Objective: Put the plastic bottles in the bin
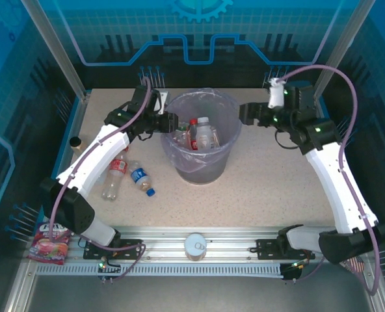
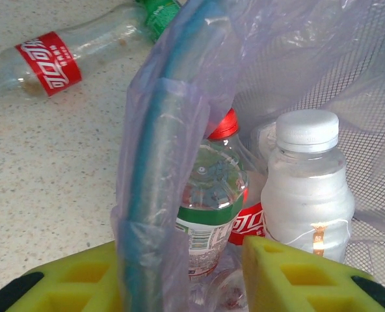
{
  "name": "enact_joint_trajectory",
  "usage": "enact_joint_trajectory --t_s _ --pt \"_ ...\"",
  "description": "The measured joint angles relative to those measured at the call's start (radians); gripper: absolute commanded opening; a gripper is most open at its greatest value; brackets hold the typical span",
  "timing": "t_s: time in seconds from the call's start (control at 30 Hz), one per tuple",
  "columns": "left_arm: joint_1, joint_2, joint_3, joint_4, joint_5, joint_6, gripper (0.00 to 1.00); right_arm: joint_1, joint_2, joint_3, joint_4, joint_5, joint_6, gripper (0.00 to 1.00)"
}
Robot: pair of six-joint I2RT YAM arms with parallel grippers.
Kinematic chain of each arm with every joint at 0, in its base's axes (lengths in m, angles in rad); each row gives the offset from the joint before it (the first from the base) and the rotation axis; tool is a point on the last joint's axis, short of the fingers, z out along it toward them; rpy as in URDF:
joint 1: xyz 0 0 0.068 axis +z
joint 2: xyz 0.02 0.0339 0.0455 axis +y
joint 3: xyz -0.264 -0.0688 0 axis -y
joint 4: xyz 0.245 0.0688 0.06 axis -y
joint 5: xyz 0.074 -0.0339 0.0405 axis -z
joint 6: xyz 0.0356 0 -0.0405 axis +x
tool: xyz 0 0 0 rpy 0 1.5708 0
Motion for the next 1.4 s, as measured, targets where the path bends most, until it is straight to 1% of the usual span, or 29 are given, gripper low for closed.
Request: enact_joint_trajectory --t_s 0.1,0.17,0.47,0.6,0.8,0.9,0.97,1.0,1.07,1.1,1.13,1.17,1.2,1.4 --pt "-0.046 0.035 0.035 0.001 -0.011 -0.016 0.42 -0.085 -0.048 -0.061 -0.016 -0.043 0.010 0.93" --pt "-0.080 0.068 0.069 0.002 -0.014 -0.025 0.42 -0.124 -0.068 -0.084 -0.028 -0.071 0.011 0.93" --pt "-0.215 0.235 0.251 0.010 -0.007 -0.030 0.42 -0.222 -0.097 -0.159 -0.060 -0.159 0.009 0.93" --pt "-0.256 0.285 0.311 0.014 0.007 -0.032 0.43 -0.261 -0.103 -0.180 -0.068 -0.183 0.003 0.93" --pt "-0.291 0.320 0.346 0.011 0.033 -0.022 0.53 -0.322 -0.125 -0.221 -0.077 -0.208 -0.009 0.93" --pt "-0.294 0.320 0.346 0.008 0.043 -0.019 0.63 -0.327 -0.125 -0.232 -0.083 -0.220 -0.014 0.93" --pt "-0.294 0.320 0.347 0.008 0.047 -0.017 0.66 -0.327 -0.125 -0.238 -0.083 -0.225 -0.017 0.93" --pt "-0.294 0.320 0.348 0.008 0.048 -0.011 0.69 -0.327 -0.125 -0.239 -0.083 -0.225 -0.017 0.93" --pt "-0.294 0.320 0.349 0.005 0.054 0.003 0.80 -0.327 -0.125 -0.240 -0.083 -0.225 -0.017 0.93" --pt "-0.295 0.320 0.351 0.000 0.056 0.010 0.88 -0.327 -0.125 -0.240 -0.082 -0.225 -0.017 0.93" --pt "-0.295 0.320 0.353 -0.006 0.061 0.019 0.94 -0.327 -0.125 -0.240 -0.083 -0.225 -0.017 0.93" --pt "-0.296 0.320 0.354 -0.010 0.063 0.024 0.98 -0.327 -0.125 -0.240 -0.083 -0.225 -0.017 0.93" --pt "-0.297 0.320 0.356 -0.016 0.067 0.033 0.99 -0.327 -0.125 -0.240 -0.082 -0.225 -0.017 0.93" --pt "-0.303 0.320 0.386 -0.046 0.081 0.067 0.99 -0.327 -0.125 -0.254 -0.080 -0.227 -0.017 0.93"
